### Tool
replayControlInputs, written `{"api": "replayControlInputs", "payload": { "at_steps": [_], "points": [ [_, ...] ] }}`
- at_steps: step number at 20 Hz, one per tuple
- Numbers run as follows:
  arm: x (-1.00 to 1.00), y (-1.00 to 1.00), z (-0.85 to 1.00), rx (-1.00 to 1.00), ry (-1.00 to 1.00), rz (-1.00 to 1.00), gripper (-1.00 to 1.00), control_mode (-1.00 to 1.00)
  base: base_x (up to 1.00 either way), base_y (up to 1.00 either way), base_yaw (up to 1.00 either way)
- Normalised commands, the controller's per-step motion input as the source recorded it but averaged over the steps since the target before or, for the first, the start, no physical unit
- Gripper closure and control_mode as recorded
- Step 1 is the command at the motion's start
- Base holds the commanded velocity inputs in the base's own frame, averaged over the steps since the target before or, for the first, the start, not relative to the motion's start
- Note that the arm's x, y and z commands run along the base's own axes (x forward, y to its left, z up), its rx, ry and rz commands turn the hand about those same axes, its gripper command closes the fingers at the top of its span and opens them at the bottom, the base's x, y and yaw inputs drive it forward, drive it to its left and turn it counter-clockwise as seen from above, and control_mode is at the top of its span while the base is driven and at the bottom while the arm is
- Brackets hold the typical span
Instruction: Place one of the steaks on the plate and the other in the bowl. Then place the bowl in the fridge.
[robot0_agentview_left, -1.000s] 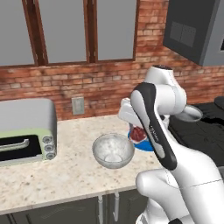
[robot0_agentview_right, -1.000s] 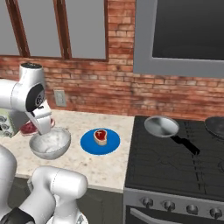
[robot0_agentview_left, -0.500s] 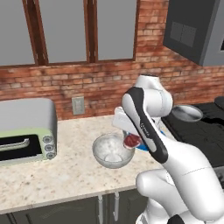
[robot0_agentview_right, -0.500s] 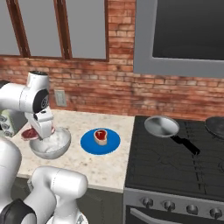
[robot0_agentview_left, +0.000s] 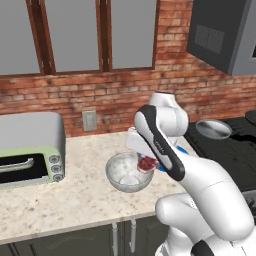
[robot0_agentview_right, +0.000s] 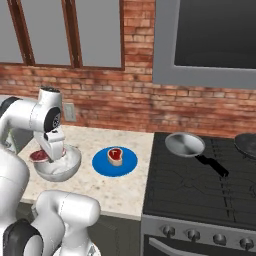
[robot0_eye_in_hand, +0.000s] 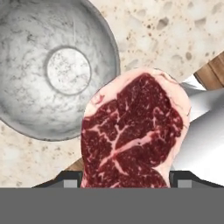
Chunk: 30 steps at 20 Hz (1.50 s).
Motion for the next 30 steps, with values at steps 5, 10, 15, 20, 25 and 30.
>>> {"api": "replayControlInputs", "payload": {
  "at_steps": [5, 10, 15, 20, 25, 30],
  "points": [
    [0.25, 0.0, -0.35, 0.0, 0.04, 0.0, 1.0, -1.0, 0.0, 0.0, 0.0],
    [0.37, 0.09, -0.37, 0.0, 0.05, 0.0, 1.0, -1.0, 0.0, 0.0, 0.0],
    [0.38, 0.22, -0.22, -0.01, 0.05, 0.0, 1.0, -1.0, 0.0, 0.0, 0.0],
    [0.34, 0.1, -0.21, -0.02, 0.09, 0.0, 1.0, -1.0, 0.0, 0.0, 0.0],
    [0.21, 0.0, -0.26, 0.0, 0.1, 0.0, 1.0, -1.0, 0.0, 0.0, 0.0],
    [0.0, 0.09, -0.21, 0.0, 0.04, 0.0, 1.0, -1.0, 0.0, 0.0, 0.0]
  ]
}}
